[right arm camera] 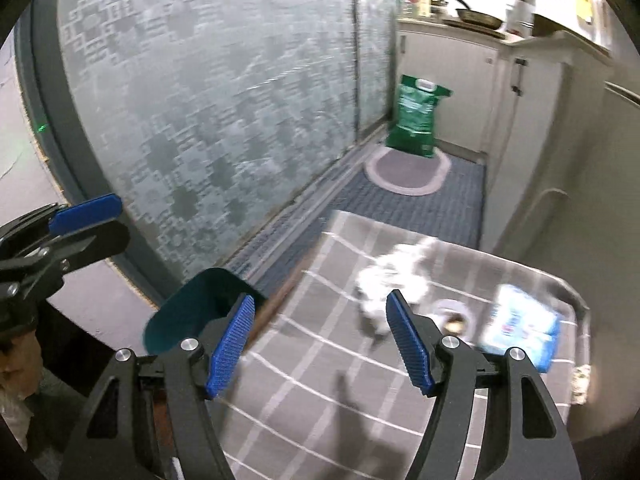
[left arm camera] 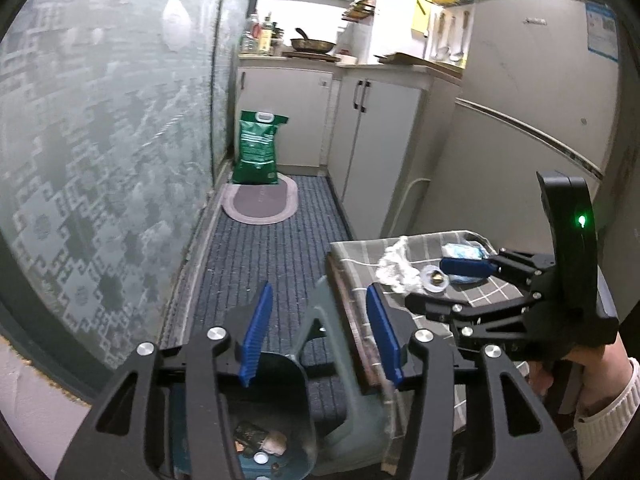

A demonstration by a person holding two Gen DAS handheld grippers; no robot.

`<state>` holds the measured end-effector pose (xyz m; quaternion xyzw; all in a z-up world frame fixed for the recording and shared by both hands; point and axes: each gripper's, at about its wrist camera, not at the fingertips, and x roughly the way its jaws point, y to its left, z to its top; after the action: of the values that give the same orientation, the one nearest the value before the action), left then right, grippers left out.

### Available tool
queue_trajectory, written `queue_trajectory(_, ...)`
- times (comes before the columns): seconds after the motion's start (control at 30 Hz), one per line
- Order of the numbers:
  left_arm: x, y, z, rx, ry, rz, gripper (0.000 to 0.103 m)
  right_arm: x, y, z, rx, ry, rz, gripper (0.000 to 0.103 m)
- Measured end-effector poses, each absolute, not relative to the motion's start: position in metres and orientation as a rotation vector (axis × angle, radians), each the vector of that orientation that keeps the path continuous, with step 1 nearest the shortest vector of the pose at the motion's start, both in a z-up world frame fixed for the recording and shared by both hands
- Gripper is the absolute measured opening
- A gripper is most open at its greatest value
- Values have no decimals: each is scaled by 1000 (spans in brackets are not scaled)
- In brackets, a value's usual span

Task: Collect trash
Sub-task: 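Move both grippers back over the checked cloth, then grasp the white tissue with the left gripper while the right gripper grasps the blue wipes package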

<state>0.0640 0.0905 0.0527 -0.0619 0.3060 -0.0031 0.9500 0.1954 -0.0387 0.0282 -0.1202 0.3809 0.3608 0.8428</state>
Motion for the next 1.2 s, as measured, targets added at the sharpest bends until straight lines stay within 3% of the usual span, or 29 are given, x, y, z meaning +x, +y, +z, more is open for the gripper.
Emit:
queue_trajectory(0.6, 134, 7, 7, -72, 745, -116, 52, 233, -141, 13, -169, 841, 556, 80)
queue_trajectory(0.8, 157, -11, -14, -32, 814, -131, 39, 235, -157, 6, -152, 861, 540, 83)
queue_trajectory(1.2, 182, -24, -26, -2, 858, -106, 30, 240, -166, -3, -132, 895, 534, 88)
